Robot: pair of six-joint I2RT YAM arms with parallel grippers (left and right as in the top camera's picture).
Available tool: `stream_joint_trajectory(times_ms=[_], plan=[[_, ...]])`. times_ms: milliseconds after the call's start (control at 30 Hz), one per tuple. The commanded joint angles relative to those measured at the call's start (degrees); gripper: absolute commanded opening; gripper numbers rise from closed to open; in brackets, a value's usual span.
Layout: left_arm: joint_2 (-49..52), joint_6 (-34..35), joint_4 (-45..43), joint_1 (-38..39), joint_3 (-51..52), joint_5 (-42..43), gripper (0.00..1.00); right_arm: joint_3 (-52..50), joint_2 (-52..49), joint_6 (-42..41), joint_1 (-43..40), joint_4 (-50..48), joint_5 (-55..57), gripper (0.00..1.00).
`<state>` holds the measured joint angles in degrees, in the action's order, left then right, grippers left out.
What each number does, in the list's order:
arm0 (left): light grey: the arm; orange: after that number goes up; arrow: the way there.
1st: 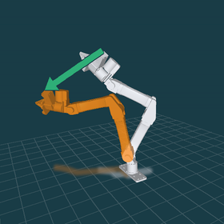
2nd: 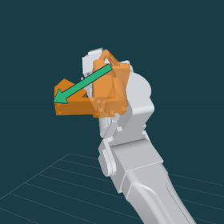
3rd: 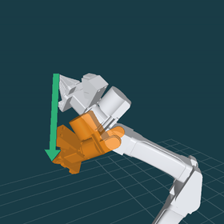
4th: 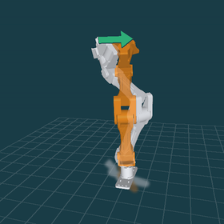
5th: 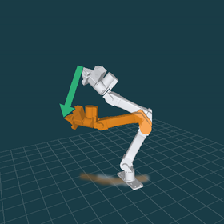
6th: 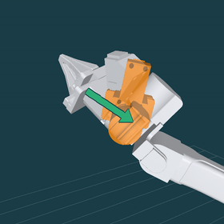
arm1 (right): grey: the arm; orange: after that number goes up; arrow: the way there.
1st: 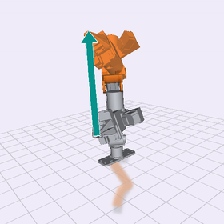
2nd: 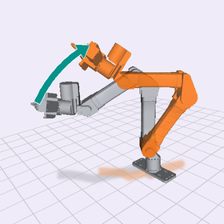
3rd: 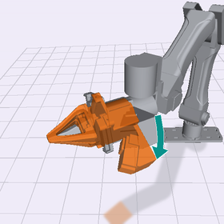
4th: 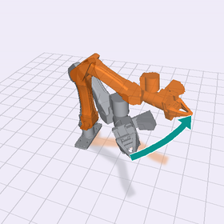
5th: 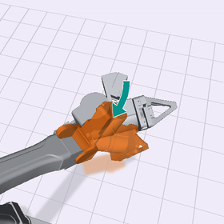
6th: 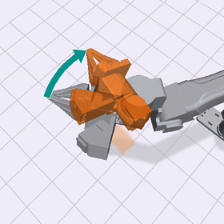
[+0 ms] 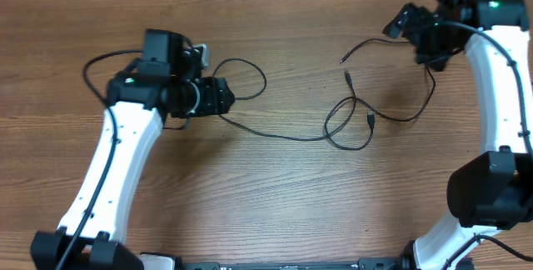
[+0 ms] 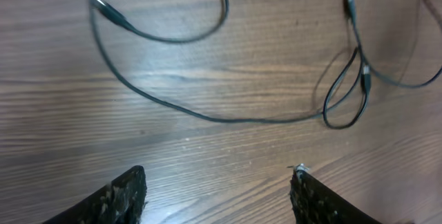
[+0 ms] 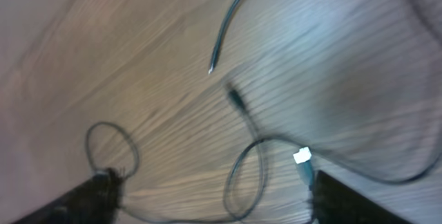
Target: Untangle cables
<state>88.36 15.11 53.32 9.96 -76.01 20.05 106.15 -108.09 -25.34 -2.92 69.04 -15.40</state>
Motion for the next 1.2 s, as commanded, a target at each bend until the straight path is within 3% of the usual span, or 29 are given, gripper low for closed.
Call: stream_joint_trajectory(times_ms=[0, 167, 300, 767, 900, 967, 1067, 1167], plan=[[2.99, 2.34, -0.72, 2.36, 0.26, -0.59, 0.66, -5.9, 1.77, -5.11, 3.74, -1.14, -2.08, 0.81], [7.17, 4.44, -0.9, 4.28, 0.26, -0.63, 0.63, -14.62, 1.75, -12.28, 7.43, -6.64, -2.14, 0.81], [9.77, 4.85, -0.9, 4.76, 0.26, -0.59, 0.58, -20.94, 1.75, -12.2, 10.32, -13.07, -2.05, 0.8], [17.2, 7.72, -2.93, 6.19, 0.37, -1.22, 0.59, -38.62, 1.55, -16.9, 16.37, -37.51, -0.52, 0.73], [20.33, 9.18, -3.37, 6.8, 0.37, -1.22, 0.58, -39.91, 1.55, -16.85, 18.08, -41.75, -0.09, 0.61], [21.84, 9.38, -3.72, 7.08, 0.37, -1.2, 0.52, -39.93, 1.55, -16.7, 18.8, -43.95, -0.13, 0.46], [23.8, 9.38, -4.35, 7.45, 0.37, -1.22, 0.33, -39.26, 1.57, -14.88, 19.02, -48.83, -2.47, 0.04], [25.73, 9.35, -4.31, 7.5, 0.39, -1.33, 0.04, -35.06, 2.05, -12.7, 17.2, -51.67, -12.55, 0.04]])
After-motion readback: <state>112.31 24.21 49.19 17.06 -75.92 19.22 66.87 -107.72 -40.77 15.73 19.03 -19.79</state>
